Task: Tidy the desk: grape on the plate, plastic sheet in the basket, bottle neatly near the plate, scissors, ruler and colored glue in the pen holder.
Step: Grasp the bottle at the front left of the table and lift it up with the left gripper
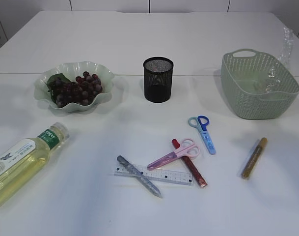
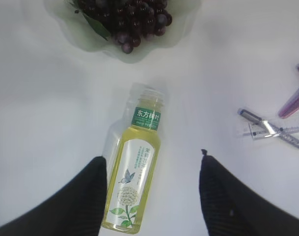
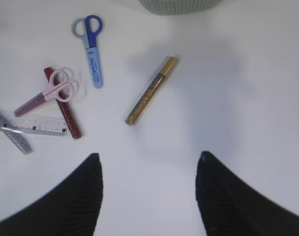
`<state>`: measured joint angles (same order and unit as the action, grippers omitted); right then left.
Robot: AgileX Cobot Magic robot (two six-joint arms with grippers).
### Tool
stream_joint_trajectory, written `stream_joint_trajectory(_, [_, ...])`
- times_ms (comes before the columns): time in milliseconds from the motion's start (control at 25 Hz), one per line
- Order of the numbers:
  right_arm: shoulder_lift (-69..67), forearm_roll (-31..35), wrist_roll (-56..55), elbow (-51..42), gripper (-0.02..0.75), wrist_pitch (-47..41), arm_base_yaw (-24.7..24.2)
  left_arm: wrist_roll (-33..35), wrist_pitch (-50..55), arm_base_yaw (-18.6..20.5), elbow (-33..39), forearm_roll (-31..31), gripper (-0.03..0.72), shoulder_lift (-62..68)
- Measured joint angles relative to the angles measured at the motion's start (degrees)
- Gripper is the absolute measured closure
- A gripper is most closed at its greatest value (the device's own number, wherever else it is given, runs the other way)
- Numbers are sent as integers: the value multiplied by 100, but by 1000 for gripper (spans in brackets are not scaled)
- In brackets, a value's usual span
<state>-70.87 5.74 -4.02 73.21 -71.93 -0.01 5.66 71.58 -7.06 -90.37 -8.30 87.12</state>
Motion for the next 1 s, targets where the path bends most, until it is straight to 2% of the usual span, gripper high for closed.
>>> stream_joint_trajectory(160, [113,98,14,-55,283,0,0,228,-12,-171,273,135,248,273])
stream_joint_trajectory(480, [236,183,58,-55,283,0,0,464,-44,-425,1350,598,139,476])
stream_joint_trajectory(1000, [250,196,145,-55,283,0,0,915,-600,-425,1423,673,130,1487])
